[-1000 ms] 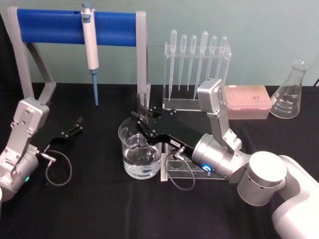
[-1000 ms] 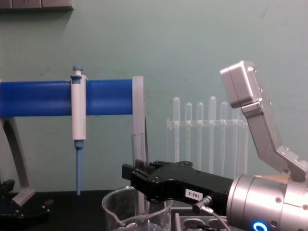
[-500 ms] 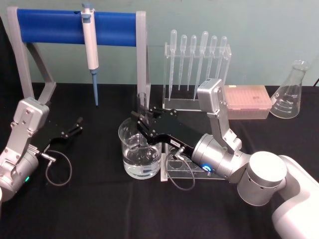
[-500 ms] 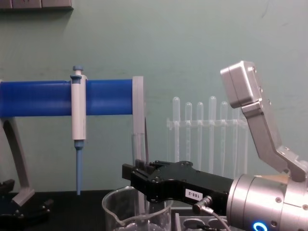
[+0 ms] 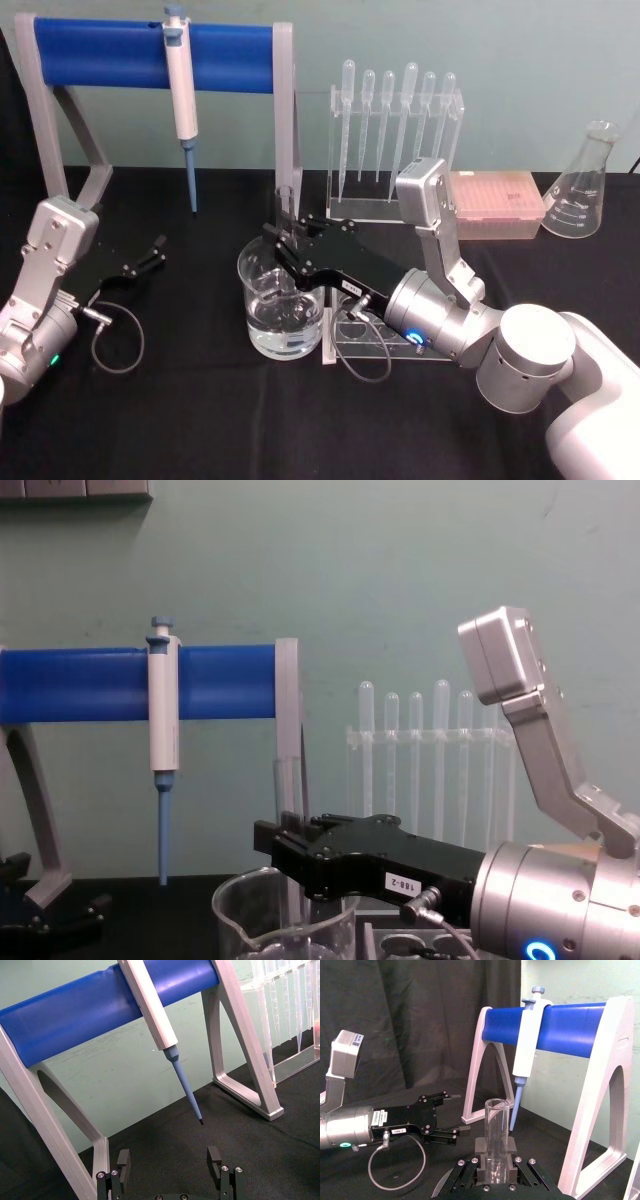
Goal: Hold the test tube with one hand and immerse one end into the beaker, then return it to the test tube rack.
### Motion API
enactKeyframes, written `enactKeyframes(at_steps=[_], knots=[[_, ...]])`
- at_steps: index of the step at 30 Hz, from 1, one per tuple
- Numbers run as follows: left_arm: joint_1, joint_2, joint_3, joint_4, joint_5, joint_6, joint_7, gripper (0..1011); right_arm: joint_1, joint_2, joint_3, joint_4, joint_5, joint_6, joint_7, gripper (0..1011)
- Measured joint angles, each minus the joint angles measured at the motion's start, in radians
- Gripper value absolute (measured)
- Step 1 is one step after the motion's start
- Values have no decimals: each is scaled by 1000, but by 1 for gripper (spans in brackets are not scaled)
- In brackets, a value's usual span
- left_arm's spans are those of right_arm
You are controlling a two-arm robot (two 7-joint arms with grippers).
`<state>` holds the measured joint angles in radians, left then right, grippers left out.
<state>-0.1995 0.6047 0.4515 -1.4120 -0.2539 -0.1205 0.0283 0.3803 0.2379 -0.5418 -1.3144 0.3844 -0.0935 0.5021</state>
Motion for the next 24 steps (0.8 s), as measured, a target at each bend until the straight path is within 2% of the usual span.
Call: enactKeyframes(at_steps=[24], knots=[[0,0,0,0,0,0,0,1000,0,0,0,0,0,0,0,225]])
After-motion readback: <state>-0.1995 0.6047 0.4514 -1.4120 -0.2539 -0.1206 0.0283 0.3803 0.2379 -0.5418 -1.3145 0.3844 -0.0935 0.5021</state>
